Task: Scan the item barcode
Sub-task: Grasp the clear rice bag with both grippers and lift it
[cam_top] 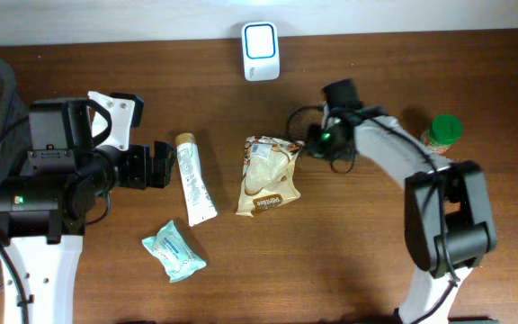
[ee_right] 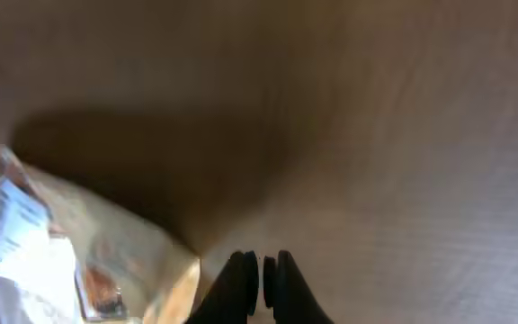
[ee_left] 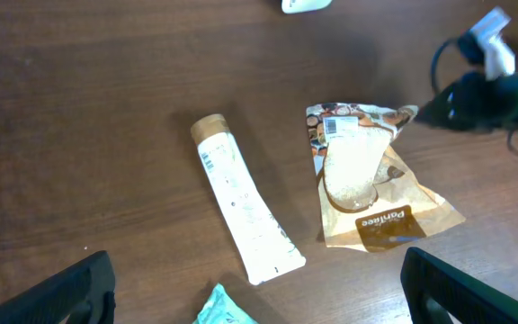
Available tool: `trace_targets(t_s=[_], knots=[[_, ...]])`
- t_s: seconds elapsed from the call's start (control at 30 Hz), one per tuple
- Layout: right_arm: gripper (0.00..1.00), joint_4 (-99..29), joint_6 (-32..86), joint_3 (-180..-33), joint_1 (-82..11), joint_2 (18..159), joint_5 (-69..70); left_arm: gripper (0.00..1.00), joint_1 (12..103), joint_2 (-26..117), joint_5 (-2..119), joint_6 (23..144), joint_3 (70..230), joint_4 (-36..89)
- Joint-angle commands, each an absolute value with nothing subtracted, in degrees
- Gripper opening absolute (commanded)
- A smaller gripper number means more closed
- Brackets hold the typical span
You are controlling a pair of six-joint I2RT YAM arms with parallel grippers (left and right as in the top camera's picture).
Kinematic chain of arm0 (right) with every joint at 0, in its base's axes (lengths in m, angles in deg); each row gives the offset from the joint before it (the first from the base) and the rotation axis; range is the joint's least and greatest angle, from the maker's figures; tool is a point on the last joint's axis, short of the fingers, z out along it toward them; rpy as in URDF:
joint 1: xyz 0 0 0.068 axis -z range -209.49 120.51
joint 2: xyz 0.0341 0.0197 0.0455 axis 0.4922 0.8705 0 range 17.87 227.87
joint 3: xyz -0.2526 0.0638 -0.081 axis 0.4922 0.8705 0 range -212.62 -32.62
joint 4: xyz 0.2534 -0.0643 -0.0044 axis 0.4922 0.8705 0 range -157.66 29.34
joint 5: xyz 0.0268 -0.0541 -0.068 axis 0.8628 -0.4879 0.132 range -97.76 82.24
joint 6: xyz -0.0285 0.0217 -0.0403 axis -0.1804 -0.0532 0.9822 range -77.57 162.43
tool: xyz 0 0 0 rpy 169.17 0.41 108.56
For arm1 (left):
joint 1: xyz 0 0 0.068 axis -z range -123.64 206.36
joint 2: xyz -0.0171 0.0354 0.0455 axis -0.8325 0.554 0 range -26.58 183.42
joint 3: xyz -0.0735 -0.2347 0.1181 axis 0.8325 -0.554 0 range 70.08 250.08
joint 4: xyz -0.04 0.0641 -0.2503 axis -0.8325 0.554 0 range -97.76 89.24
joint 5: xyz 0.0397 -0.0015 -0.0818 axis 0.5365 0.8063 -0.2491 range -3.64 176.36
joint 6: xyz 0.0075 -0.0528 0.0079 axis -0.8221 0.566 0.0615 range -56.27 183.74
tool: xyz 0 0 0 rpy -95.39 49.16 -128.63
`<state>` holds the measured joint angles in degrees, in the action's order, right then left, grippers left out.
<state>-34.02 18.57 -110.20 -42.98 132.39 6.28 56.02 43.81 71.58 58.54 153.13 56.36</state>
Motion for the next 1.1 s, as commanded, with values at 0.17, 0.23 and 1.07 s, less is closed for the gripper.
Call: trace_targets(t_s=[0.17,0.23,1.07], knots=[[0.77,-27.22,24.76,-111.05,-38.94,132.52,27.57,0.99,55.82,43.57,71.09,57.39,153.28,56.42],[0.88,-27.55,23.9,-111.03,-39.38,132.67,27.59,0.99,55.8,43.57,71.09,57.39,153.28,55.99],[0.43,-42.04,18.07,-108.67,-47.27,145.11,32.14,0.0,71.12,97.71,57.7,82.59,141.26,18.83]])
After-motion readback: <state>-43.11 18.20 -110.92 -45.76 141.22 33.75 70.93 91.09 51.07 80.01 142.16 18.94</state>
